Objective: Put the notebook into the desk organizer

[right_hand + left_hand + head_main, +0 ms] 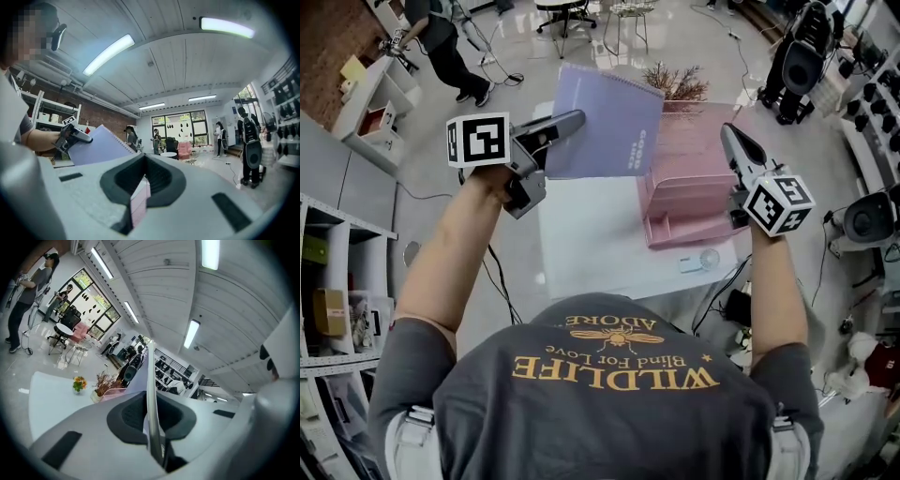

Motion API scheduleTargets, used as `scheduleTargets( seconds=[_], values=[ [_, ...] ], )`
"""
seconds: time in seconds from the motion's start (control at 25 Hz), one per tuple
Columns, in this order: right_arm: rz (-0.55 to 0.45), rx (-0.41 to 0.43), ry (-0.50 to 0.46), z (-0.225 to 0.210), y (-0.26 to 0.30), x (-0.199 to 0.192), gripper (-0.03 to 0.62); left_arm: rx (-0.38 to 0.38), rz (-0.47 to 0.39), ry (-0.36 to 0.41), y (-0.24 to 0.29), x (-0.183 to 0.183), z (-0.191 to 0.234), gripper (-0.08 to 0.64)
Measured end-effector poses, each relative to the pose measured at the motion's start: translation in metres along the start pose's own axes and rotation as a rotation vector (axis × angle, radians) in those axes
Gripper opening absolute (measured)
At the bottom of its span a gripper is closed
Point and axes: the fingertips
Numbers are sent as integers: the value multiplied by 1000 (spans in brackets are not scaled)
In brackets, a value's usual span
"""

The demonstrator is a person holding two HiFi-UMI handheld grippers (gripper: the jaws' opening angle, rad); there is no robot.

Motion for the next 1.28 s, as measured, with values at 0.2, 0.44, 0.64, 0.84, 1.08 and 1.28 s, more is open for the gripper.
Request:
scheduleTargets(
  seconds=[0.2, 0.44, 0.64, 0.84, 1.08, 1.28],
  values=[
    [-14, -11, 2, -57, -18, 21, 0, -40, -18, 29, 82, 35, -28, 32],
    [-26, -36, -4, -49, -29, 19, 0, -93, -30, -28, 123, 36, -30, 32],
    [-35, -58, 4, -92, -60, 23, 0, -120, -37, -116, 210, 23, -39, 32],
    [-44, -81, 12, -119, -81, 27, 0, -156, -84, -261, 260, 6, -32, 32],
    [-41, -89, 28, -146, -94, 28, 0, 33, -25, -450, 277, -75, 39, 32],
    [-36, -76, 32, -156, -96, 28, 0, 170, 120, -451, 263, -125, 65, 32]
  ],
)
Point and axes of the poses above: the fingertips, and each gripper's own axes: y forward along the fingers, z to its left, x out of its top, and after that the axes turned 14 degrees about y, right-handed
